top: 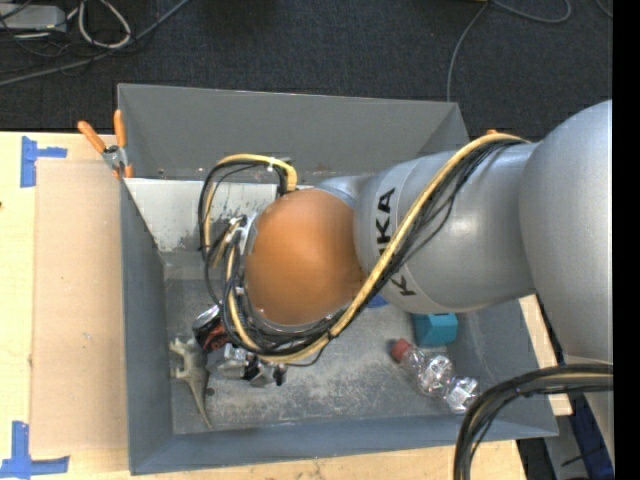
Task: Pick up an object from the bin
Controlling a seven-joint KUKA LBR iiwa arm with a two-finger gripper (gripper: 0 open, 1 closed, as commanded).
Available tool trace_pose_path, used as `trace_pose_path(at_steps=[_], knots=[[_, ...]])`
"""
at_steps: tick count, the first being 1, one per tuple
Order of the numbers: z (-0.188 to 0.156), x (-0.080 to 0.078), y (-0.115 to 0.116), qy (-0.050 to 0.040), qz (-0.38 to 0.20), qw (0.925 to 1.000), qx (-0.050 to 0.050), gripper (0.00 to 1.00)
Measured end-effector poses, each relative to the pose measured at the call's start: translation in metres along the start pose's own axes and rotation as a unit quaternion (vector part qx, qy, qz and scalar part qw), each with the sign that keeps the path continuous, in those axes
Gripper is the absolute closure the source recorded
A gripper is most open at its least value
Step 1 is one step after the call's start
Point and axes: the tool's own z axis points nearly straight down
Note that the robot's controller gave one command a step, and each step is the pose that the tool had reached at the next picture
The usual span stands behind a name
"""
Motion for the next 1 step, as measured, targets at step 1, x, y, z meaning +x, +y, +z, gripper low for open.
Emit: trace_pose_path(at_steps=[1], knots=[[-0.0153,-0.0007,-0.0005,-0.0005,0.001,1.0000,0.001,1.00]])
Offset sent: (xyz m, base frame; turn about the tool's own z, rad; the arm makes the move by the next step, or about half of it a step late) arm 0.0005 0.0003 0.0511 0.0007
